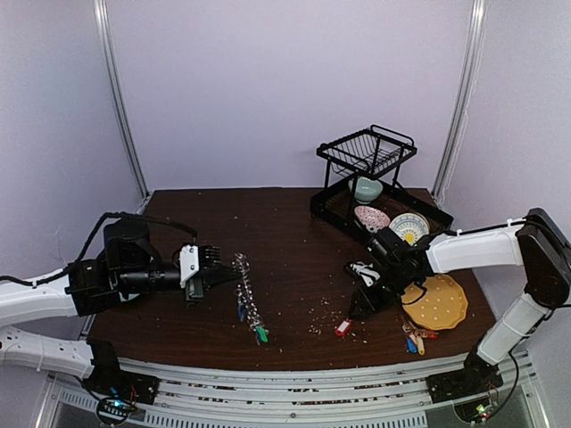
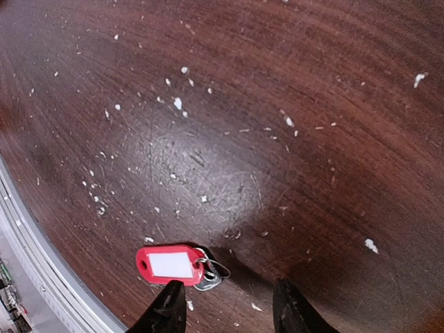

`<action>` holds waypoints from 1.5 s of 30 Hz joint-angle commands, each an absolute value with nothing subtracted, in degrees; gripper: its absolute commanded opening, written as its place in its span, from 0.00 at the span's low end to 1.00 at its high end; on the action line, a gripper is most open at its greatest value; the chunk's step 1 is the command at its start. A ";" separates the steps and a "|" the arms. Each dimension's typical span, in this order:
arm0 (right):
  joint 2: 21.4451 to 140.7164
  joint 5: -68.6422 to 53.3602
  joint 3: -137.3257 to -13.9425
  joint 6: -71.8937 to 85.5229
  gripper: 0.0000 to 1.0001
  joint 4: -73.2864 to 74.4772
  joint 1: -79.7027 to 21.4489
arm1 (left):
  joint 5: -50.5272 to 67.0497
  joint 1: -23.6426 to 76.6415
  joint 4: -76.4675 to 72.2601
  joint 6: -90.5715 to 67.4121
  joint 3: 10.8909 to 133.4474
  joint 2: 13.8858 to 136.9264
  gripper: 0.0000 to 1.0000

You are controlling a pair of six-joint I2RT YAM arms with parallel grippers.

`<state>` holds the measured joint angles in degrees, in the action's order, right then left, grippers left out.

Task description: Put the keys on the keyring

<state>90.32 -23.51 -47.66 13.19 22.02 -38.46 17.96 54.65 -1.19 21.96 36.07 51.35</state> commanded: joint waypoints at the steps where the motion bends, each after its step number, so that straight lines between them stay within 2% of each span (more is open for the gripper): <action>1: 93.03 -28.13 -46.47 9.57 0.43 21.87 -37.55 | 19.03 53.97 -7.30 21.53 36.30 51.29 0.00; 8: 95.53 -31.52 -46.50 8.01 0.38 19.83 -37.10 | 19.33 53.88 -7.21 21.61 36.30 51.70 0.00; 31: 94.77 -35.52 -45.03 9.03 0.00 17.22 -37.09 | 18.90 53.88 -6.95 22.06 36.15 51.37 0.00; 38: 93.94 -37.35 -44.60 9.84 0.00 15.79 -37.09 | 18.72 53.90 -6.95 22.15 36.04 51.24 0.00; 42: 92.73 -39.74 -42.27 13.59 0.00 10.31 -37.09 | 18.72 53.88 -6.86 22.24 36.04 51.21 0.00; 45: 90.35 -37.73 -41.35 15.09 0.00 8.53 -37.13 | 18.72 53.88 -6.94 22.46 35.87 51.39 0.00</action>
<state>93.73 -37.67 -42.98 12.01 12.14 -37.23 18.22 54.30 -1.58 21.98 35.97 51.99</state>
